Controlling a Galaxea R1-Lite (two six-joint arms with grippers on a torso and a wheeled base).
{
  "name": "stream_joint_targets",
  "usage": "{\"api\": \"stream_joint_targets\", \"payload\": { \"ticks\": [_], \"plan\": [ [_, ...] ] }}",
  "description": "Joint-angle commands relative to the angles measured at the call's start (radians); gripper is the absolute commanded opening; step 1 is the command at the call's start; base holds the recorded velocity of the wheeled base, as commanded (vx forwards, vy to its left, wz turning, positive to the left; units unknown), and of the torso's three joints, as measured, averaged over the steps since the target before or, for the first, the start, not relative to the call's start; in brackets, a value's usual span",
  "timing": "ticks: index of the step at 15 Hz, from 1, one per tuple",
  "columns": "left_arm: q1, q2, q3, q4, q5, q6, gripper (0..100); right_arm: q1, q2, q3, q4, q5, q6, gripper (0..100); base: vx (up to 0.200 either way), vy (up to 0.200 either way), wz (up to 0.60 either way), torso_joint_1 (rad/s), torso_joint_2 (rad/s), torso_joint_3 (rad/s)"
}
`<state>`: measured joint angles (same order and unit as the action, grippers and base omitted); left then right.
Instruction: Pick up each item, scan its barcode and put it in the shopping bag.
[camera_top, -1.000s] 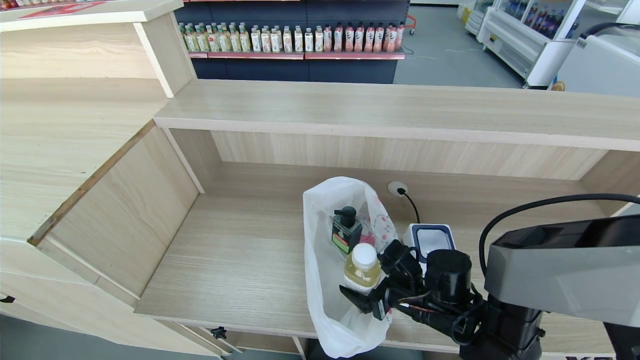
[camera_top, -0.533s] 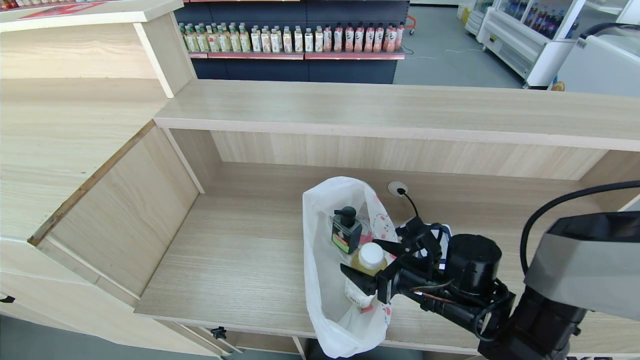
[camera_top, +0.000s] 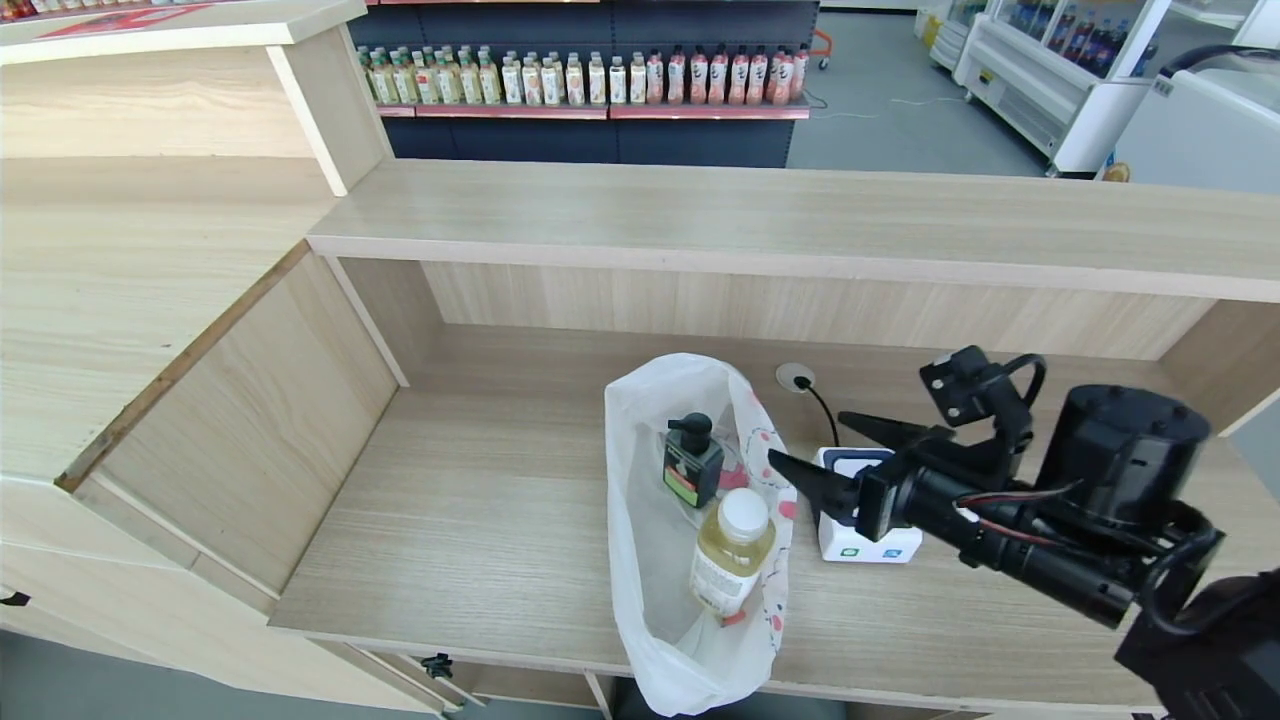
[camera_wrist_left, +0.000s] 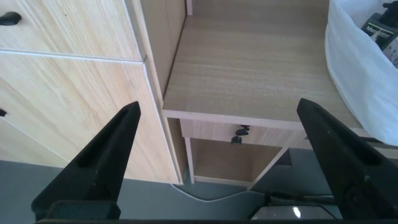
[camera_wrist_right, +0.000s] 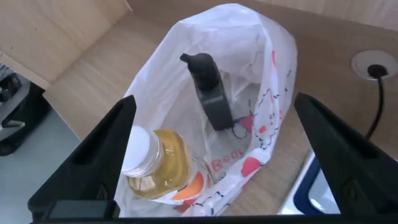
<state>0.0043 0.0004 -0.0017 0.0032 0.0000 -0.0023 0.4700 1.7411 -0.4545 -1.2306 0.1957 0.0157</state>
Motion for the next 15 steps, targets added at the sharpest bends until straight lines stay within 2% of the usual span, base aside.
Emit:
{"api": "stream_joint_targets", "payload": {
  "ticks": [1,3,5,8,10,11,12,14,15],
  "plan": [
    [0.0,0.0,0.0,0.0,0.0,-0.001,100,-0.068,-0.282,0.016,0.209,-0.058,-0.033,100,0.0,0.0,0.0,0.0,0.0,0.0],
    [0.0,0.0,0.0,0.0,0.0,-0.001,100,-0.073,-0.535,0.002,0.543,-0.266,-0.039,100,0.0,0.0,0.0,0.0,0.0,0.0],
    [0.0,0.0,0.0,0.0,0.0,-0.001,100,-0.083,-0.742,0.022,0.778,-0.384,-0.033,100,0.0,0.0,0.0,0.0,0.0,0.0],
    [0.0,0.0,0.0,0.0,0.0,-0.001,100,-0.12,-0.9,0.079,0.869,-0.457,0.02,100,0.0,0.0,0.0,0.0,0.0,0.0],
    [0.0,0.0,0.0,0.0,0.0,-0.001,100,-0.129,-0.95,0.111,0.866,-0.444,0.023,100,0.0,0.0,0.0,0.0,0.0,0.0],
    [0.0,0.0,0.0,0.0,0.0,-0.001,100,-0.169,-0.96,0.122,0.858,-0.403,0.026,100,0.0,0.0,0.0,0.0,0.0,0.0],
    [0.0,0.0,0.0,0.0,0.0,-0.001,100,-0.261,-1.0,0.151,0.858,-0.317,0.029,100,0.0,0.0,0.0,0.0,0.0,0.0],
    [0.0,0.0,0.0,0.0,0.0,-0.001,100,-0.445,-1.189,0.327,0.862,-0.13,-0.013,100,0.0,0.0,0.0,0.0,0.0,0.0],
    [0.0,0.0,0.0,0.0,0.0,-0.001,100,-0.485,-1.289,0.415,0.862,-0.124,-0.023,100,0.0,0.0,0.0,0.0,0.0,0.0]
  ]
}}
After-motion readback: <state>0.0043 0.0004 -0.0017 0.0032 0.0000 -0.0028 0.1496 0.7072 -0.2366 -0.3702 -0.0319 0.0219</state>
